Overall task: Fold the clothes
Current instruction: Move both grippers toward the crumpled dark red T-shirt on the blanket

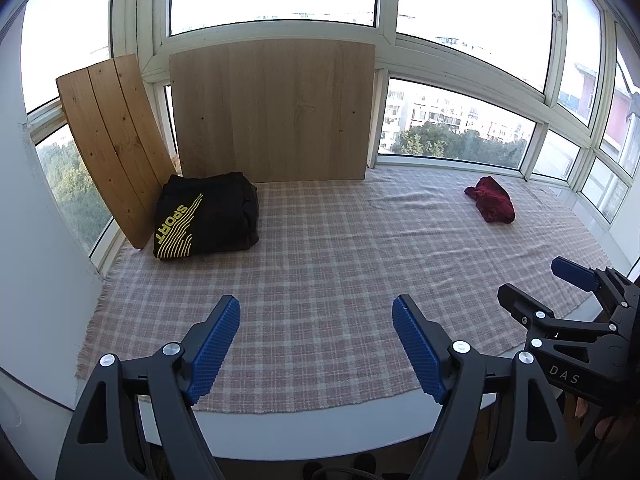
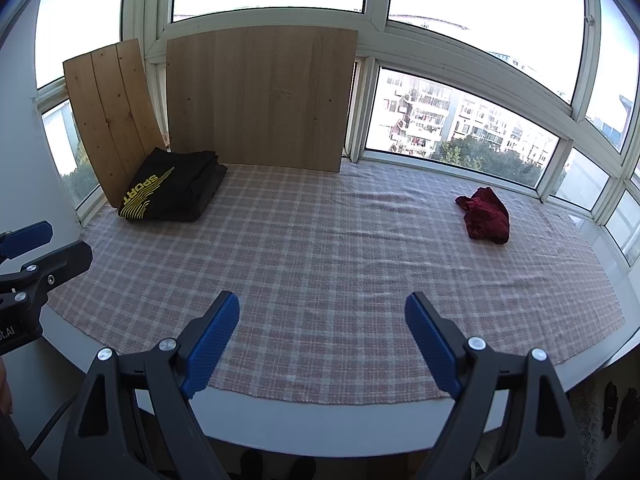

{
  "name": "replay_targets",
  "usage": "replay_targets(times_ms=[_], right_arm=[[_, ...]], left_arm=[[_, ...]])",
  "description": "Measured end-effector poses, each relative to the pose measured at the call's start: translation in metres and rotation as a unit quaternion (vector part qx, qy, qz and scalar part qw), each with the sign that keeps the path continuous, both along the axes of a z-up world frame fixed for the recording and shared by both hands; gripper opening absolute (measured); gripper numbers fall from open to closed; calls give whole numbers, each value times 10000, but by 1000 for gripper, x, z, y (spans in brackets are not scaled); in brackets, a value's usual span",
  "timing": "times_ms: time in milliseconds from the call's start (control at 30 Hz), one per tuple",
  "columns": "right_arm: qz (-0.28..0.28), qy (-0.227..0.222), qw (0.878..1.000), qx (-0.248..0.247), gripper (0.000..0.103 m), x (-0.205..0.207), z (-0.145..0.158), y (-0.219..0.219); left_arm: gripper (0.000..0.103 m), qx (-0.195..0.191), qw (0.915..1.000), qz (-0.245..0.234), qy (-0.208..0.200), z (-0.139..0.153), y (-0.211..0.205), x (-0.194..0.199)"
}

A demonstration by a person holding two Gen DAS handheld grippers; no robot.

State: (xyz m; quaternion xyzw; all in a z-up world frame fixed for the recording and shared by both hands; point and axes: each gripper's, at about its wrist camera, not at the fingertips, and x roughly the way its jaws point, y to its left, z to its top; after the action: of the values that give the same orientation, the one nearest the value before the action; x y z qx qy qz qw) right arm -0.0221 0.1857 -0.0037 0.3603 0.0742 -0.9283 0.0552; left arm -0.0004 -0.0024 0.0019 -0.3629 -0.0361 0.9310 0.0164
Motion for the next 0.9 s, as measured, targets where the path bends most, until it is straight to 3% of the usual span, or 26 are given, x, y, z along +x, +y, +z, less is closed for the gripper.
replay_targets(times_ms=[233,900], right_arm=[[-7,-25,10000,-49,85,1,0,0],[-152,-58,9999,-30,85,-10,-6,2]], left_arm=[[77,-184,9998,6,37,-4,4,0],[77,-111,9998,-129,-45,-10,2,-10]])
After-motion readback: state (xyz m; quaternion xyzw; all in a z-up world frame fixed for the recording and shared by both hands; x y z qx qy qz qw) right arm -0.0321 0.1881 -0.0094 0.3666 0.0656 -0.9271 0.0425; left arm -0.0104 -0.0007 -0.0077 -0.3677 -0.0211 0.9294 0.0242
